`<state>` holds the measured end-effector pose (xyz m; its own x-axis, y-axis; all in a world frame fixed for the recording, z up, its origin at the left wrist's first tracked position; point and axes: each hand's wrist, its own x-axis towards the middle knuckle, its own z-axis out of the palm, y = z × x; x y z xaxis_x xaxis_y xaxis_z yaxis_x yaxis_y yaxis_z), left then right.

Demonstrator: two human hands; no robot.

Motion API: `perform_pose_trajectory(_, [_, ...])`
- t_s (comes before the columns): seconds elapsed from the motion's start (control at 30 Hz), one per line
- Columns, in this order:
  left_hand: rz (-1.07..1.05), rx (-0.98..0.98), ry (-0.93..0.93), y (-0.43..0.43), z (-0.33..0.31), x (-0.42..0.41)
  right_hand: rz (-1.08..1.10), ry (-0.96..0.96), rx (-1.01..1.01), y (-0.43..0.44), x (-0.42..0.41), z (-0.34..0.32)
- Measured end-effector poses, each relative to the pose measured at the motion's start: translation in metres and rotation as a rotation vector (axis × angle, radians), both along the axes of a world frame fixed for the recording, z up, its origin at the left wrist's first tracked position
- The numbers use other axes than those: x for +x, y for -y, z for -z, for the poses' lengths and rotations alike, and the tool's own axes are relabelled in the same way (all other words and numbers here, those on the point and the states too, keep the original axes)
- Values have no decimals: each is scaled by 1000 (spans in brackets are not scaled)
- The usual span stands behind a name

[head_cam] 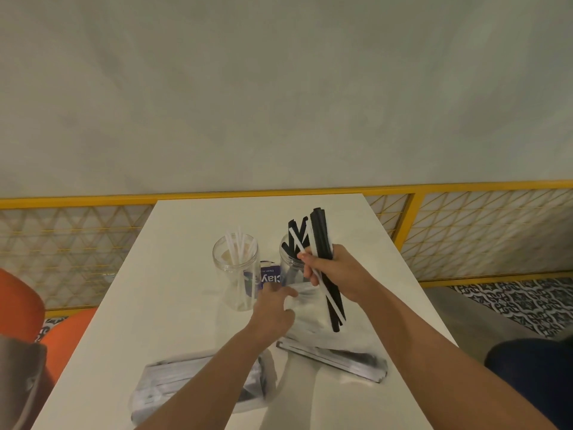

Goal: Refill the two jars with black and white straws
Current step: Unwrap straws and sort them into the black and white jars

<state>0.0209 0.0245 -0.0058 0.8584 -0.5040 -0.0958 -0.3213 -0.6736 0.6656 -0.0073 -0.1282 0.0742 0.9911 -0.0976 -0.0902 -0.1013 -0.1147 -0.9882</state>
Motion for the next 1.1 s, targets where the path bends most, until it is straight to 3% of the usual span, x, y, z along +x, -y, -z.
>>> perform_pose_trajectory(0.1, [-91,-334,118,1,-25,-9,41,-5,134,-6,5,-11])
perform_pose_trajectory(0.17, [-110,-580,-82,2,-45,-12,75,-20,242,-10,9,-16])
perform_pose_trajectory(0.27, [-41,-733,-492,3,-64,-15,114,-38,362,-18,14,-23])
perform_pose_trajectory(0.33, [45,-724,-606,4,-72,-17,147,-36,408,-22,18,-25])
perform_pose_trajectory(0.57, [-44,-617,-536,2,-71,-19,108,-83,337,-42,22,-22])
perform_pose_trajectory(0.67, [-57,-678,-609,-1,-70,-18,81,-112,253,-44,22,-25])
perform_pose_trajectory(0.87, [-65,-779,-795,-10,-72,-15,-1,-81,454,-41,21,-23])
perform_pose_trajectory(1.1, [-74,-831,-808,-16,-70,-15,78,-26,308,-43,24,-16])
